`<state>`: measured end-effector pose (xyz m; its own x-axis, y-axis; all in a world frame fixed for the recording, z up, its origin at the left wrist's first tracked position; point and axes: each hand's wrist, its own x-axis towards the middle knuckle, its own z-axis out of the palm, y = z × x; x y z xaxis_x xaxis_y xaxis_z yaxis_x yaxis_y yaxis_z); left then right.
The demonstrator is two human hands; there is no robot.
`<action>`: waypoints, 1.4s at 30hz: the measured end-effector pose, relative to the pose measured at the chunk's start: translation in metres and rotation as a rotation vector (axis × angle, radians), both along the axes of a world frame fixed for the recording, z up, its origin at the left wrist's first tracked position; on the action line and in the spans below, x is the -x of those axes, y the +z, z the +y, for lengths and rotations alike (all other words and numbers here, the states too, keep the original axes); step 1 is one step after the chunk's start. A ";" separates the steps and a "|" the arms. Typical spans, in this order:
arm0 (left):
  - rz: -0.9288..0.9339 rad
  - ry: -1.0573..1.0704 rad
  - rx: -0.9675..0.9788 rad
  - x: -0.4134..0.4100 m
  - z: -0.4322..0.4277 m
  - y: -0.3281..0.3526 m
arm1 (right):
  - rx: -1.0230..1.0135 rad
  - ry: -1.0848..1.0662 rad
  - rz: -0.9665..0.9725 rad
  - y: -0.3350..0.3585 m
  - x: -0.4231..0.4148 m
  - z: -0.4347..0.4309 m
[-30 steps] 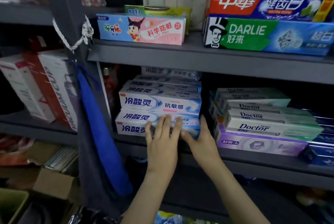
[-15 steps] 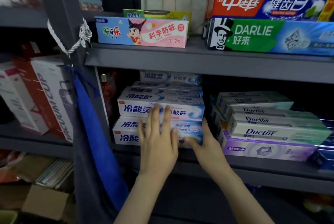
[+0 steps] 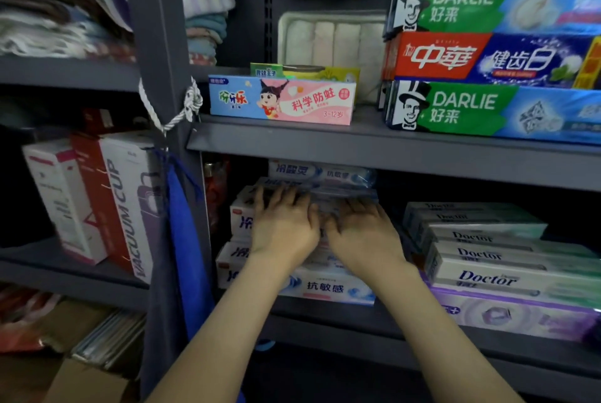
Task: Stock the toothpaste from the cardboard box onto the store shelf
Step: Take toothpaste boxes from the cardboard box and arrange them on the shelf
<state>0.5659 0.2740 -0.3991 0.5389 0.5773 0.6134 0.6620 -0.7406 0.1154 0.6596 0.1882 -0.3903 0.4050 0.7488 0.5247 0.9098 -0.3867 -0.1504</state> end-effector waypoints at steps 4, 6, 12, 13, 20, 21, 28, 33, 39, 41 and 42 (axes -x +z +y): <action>0.151 0.000 0.105 -0.002 -0.002 0.012 | 0.111 0.001 0.008 -0.001 -0.007 -0.002; 0.158 -0.025 0.096 0.000 -0.002 0.014 | 0.095 -0.004 0.003 -0.001 -0.008 -0.004; 0.163 -0.081 0.159 -0.002 -0.001 0.015 | 0.030 -0.047 -0.017 -0.011 -0.003 -0.003; 0.164 -0.064 0.127 0.000 -0.004 0.013 | -0.044 -0.043 -0.056 -0.015 -0.003 -0.003; 0.028 -0.107 -0.122 0.016 -0.016 -0.024 | -0.233 0.011 -0.243 -0.040 0.004 -0.012; 0.016 -0.108 -0.140 0.017 -0.014 -0.026 | -0.236 0.007 -0.247 -0.042 0.003 -0.010; -0.030 -0.052 -0.167 0.019 -0.019 -0.027 | -0.235 0.009 -0.189 -0.043 0.013 -0.017; -0.128 0.011 -0.076 0.029 -0.073 -0.062 | -0.206 0.107 -0.102 -0.076 0.029 -0.063; -0.144 -0.044 -0.072 0.030 -0.078 -0.094 | -0.081 0.108 -0.053 -0.091 0.025 -0.081; -0.153 -0.057 -0.086 0.028 -0.078 -0.098 | -0.074 0.090 -0.054 -0.090 0.025 -0.081; -0.157 -0.068 -0.085 0.028 -0.079 -0.099 | -0.077 0.091 -0.049 -0.091 0.025 -0.081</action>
<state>0.5379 0.1952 -0.4979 0.4684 0.4856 0.7381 0.5891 -0.7943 0.1488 0.6346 0.1068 -0.4811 0.3095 0.7383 0.5993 0.9477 -0.2911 -0.1308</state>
